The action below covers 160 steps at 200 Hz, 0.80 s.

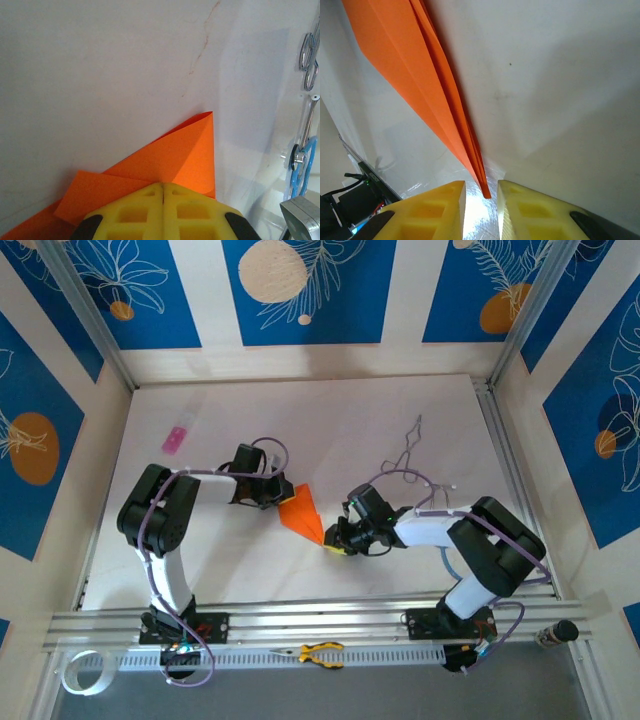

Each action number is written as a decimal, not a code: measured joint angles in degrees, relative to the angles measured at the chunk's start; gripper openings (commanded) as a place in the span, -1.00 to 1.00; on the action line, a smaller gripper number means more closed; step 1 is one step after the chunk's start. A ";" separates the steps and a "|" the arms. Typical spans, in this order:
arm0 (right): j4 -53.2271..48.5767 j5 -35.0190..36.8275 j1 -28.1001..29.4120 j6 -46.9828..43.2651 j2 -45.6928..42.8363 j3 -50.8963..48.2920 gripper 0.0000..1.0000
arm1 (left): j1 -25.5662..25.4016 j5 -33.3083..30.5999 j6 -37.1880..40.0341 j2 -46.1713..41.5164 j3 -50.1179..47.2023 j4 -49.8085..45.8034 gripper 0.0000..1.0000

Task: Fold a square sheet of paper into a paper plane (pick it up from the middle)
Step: Fourth fold the wing at the center of the table.

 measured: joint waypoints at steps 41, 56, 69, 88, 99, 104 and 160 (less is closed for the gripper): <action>0.48 -0.02 0.00 0.04 0.66 0.46 -0.52 | 0.00 0.02 -0.02 0.00 0.00 0.00 -1.00; 0.72 0.00 0.00 0.28 0.70 0.46 -0.52 | 0.00 0.02 -0.22 0.00 0.02 0.00 -1.00; 1.22 0.02 0.00 0.61 0.72 0.46 -0.52 | 0.00 0.02 -0.24 0.00 0.00 0.02 -1.00; 2.27 0.02 0.00 0.90 0.72 0.46 -0.52 | 0.00 0.02 -0.39 0.00 0.00 0.02 -1.00; 2.89 0.02 -0.02 1.07 0.72 0.46 -0.52 | 0.00 0.02 -0.44 0.00 0.00 0.02 -1.00; 3.28 0.02 -0.02 1.11 0.72 0.46 -0.52 | 0.00 0.02 -0.42 0.00 0.00 0.02 -1.00; 7.61 0.00 -0.28 1.73 2.10 0.39 -0.52 | 0.00 0.02 -1.29 0.02 0.00 0.15 -1.00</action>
